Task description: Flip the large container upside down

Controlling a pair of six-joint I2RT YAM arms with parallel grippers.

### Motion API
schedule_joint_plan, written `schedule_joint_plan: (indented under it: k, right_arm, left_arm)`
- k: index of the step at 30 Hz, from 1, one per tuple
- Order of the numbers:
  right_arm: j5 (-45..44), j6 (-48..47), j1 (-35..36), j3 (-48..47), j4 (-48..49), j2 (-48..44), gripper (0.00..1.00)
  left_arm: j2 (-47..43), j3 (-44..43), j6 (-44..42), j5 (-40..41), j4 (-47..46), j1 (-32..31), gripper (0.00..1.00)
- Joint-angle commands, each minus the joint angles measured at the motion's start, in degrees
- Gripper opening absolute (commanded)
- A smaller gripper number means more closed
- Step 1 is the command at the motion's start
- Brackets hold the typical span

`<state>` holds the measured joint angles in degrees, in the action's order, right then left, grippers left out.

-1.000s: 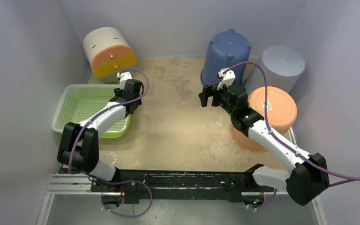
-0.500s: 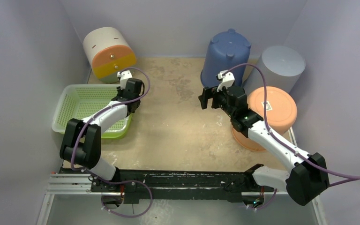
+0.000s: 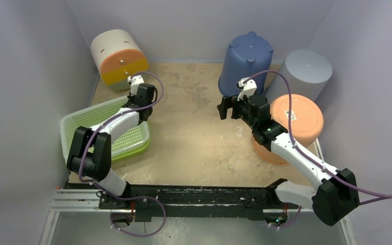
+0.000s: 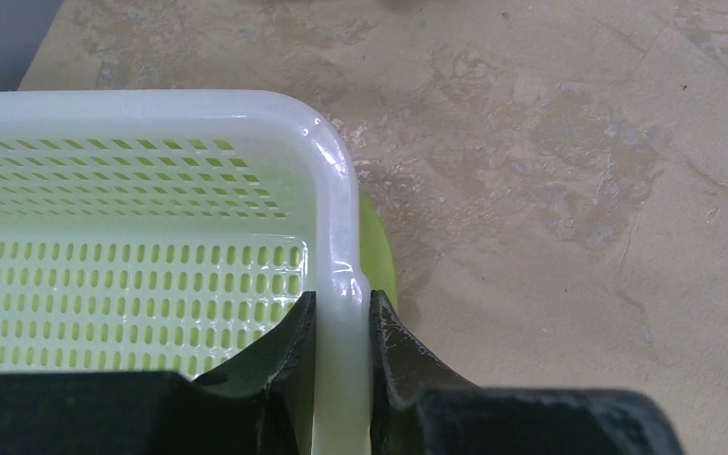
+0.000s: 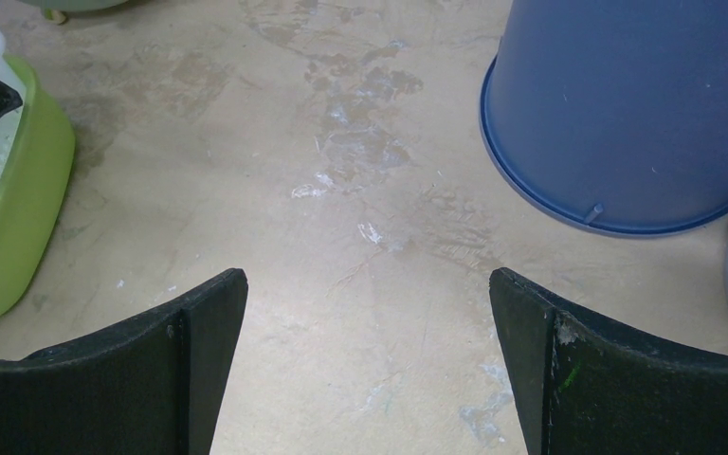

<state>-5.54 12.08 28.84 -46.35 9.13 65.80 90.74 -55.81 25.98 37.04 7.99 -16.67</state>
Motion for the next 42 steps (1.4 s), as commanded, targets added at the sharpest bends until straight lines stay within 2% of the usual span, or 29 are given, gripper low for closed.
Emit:
schedule_joint_plan:
  k: [1,8,15,18,26,34,39,42]
  right_arm:
    - [-1.4,0.7,-0.3,0.2,0.8,-1.7,1.0]
    - [-3.6,1.2,-0.3,-0.6,-0.8,-4.1,1.0]
    - [-8.9,2.3,-1.3,-5.6,-3.1,-5.1,1.0]
    - [-12.1,2.7,-2.5,-8.5,-4.0,-5.5,1.0]
    - [-17.2,2.4,-6.4,-16.4,-3.9,-7.5,1.0]
    - [-19.4,1.6,-7.4,-17.8,-4.9,-10.3,1.0]
    - [-19.5,0.7,-8.1,-20.3,-6.2,-8.8,0.99]
    - [-19.9,0.4,-8.5,-21.2,-5.6,-8.4,1.0]
  left_arm:
    - [-2.1,-7.0,-0.1,0.3,6.8,0.3,0.0]
    - [-9.2,-25.0,-4.2,6.3,20.0,-3.5,0.0]
    - [-13.7,-35.8,-6.0,5.9,25.3,-10.3,0.0]
    - [-15.2,-38.8,-6.2,2.3,25.2,-11.0,0.0]
    - [-16.7,-42.6,-5.2,-8.0,18.0,-11.1,0.0]
    - [-15.4,-51.1,-6.4,-10.8,19.4,-11.1,0.0]
    - [-17.3,-48.9,-1.8,-23.3,15.9,-11.1,0.0]
    - [-18.7,-45.4,3.4,-31.8,9.7,-11.2,0.0]
